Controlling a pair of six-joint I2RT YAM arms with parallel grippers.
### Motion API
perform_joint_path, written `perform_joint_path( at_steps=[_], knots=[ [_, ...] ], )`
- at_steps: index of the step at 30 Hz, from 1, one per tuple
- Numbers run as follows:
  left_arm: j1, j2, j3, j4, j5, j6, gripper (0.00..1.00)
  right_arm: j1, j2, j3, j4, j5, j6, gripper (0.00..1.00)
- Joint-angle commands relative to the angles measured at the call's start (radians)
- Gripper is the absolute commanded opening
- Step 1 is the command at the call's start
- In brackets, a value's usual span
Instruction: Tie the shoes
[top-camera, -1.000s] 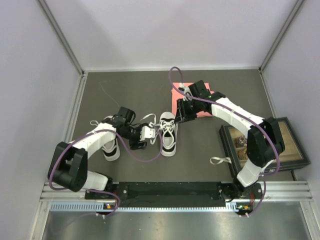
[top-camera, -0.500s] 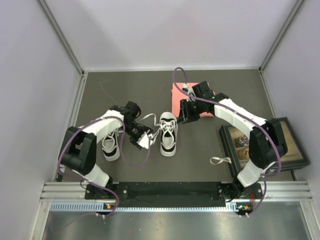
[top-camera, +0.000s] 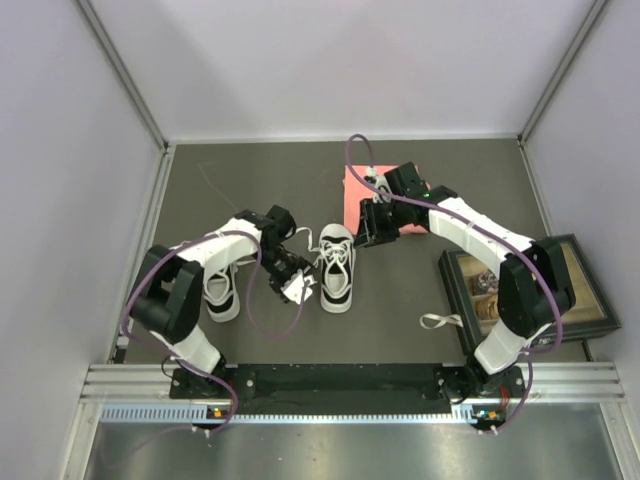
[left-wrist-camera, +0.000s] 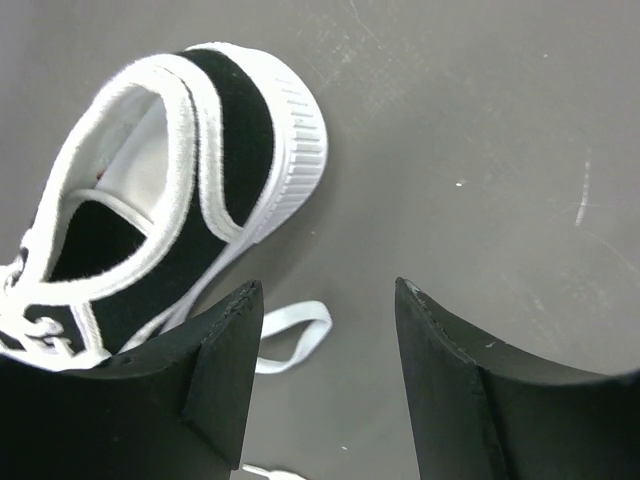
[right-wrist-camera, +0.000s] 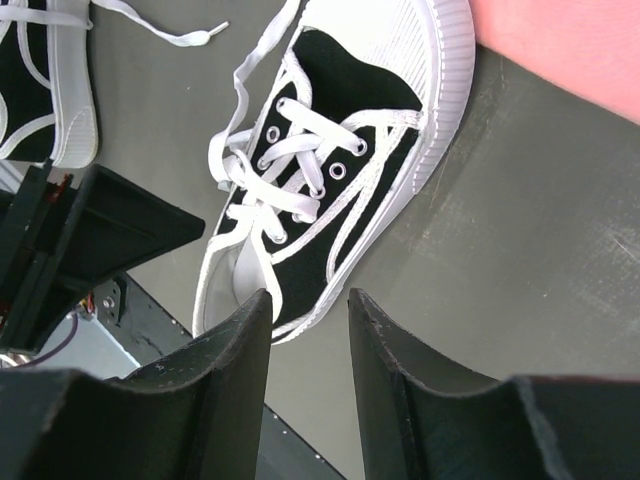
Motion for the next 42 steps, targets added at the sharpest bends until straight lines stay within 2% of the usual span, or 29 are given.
perform_joint_path(
  at_steps=[1, 9, 20, 25, 27, 30, 34, 36, 41, 42],
  knots=[
    [-0.019, 0.048, 0.066, 0.000, 0.026, 0.200, 0.60, -0.006, -0.033, -0.005, 0.019, -0.017, -0.004, 0.37],
    [-0.018, 0.143, 0.129, -0.023, -0.080, 0.291, 0.61, -0.006, -0.042, -0.021, 0.021, -0.015, -0.004, 0.38],
    [0.004, 0.260, 0.227, -0.062, -0.144, 0.398, 0.57, -0.009, -0.036, -0.019, 0.025, -0.014, 0.001, 0.38],
    [0.004, 0.280, 0.249, -0.082, -0.128, 0.421, 0.44, -0.018, -0.032, -0.015, 0.022, -0.020, -0.002, 0.38],
    [0.002, 0.263, 0.255, -0.121, -0.100, 0.429, 0.44, -0.019, -0.032, -0.013, 0.018, -0.020, -0.005, 0.39],
    [0.005, 0.214, 0.244, -0.193, -0.059, 0.415, 0.50, -0.021, -0.032, -0.010, 0.014, -0.021, -0.010, 0.39],
    [0.022, 0.102, 0.150, -0.163, 0.013, 0.250, 0.50, -0.021, -0.038, -0.002, 0.005, -0.020, -0.016, 0.39],
    [0.040, 0.040, 0.106, -0.099, 0.041, 0.075, 0.51, -0.021, -0.047, -0.001, 0.002, -0.021, -0.018, 0.39],
    [0.119, -0.048, -0.022, 0.215, 0.041, -0.406, 0.51, -0.033, -0.052, -0.001, -0.002, -0.018, -0.022, 0.39],
    [0.128, -0.070, -0.042, 0.260, 0.031, -0.462, 0.51, -0.033, -0.050, -0.002, -0.004, -0.021, -0.024, 0.39]
  ],
)
